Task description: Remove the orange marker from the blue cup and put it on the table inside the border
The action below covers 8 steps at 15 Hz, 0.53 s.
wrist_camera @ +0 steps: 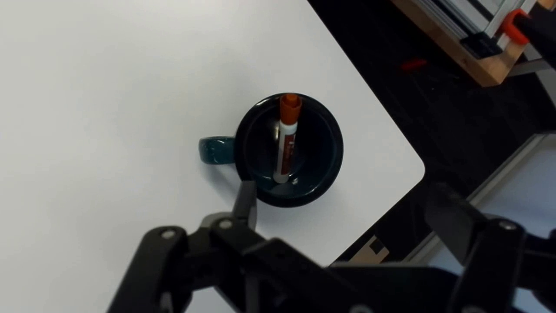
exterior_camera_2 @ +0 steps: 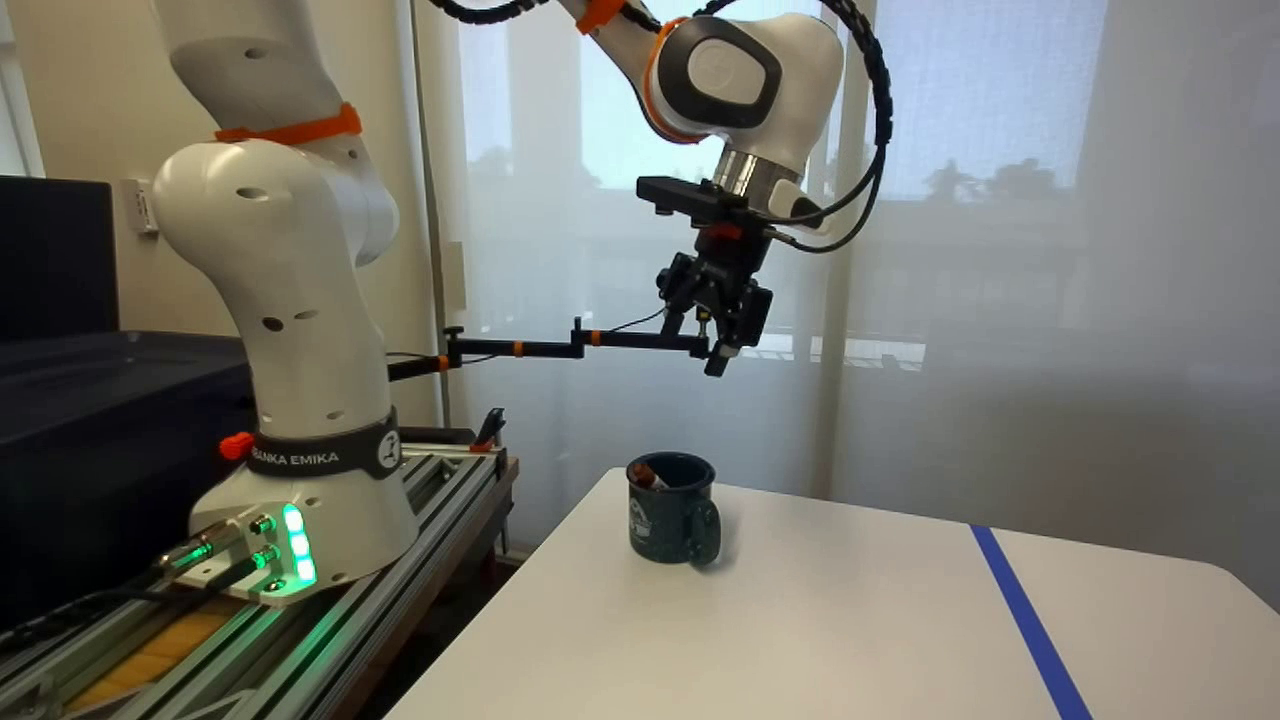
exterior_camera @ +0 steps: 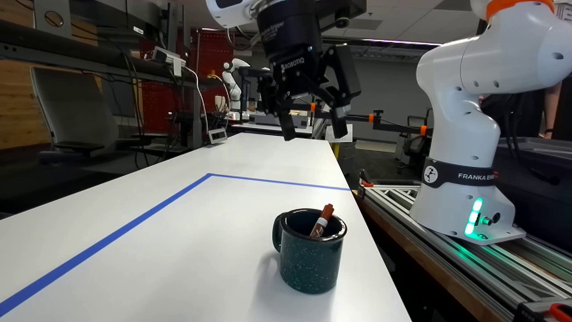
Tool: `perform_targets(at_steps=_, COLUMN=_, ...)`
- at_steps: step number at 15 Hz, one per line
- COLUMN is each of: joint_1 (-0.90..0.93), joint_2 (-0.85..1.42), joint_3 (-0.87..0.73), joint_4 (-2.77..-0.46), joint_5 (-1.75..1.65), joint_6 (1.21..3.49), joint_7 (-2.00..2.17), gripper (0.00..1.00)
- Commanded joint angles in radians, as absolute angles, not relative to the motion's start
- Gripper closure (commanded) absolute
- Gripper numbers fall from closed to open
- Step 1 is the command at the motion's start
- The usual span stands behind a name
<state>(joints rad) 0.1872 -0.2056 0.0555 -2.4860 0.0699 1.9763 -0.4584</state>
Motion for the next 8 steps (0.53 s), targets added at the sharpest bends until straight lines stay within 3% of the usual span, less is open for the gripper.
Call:
perform_targets(at_steps=1, joint_1=0.180, joint_2=-0.140, joint_3=0.076, joint_4=-2.476, joint_5=0.034, joint_6=2.009, joint_7=-0.466, gripper=0.00)
perform_targets(at_steps=8, joint_1=0.176, joint_2=-0.005, joint_3=0.104, joint_4=-2.470, joint_5=-0.063, joint_6=2.096, joint_7=-0.453, gripper=0.00)
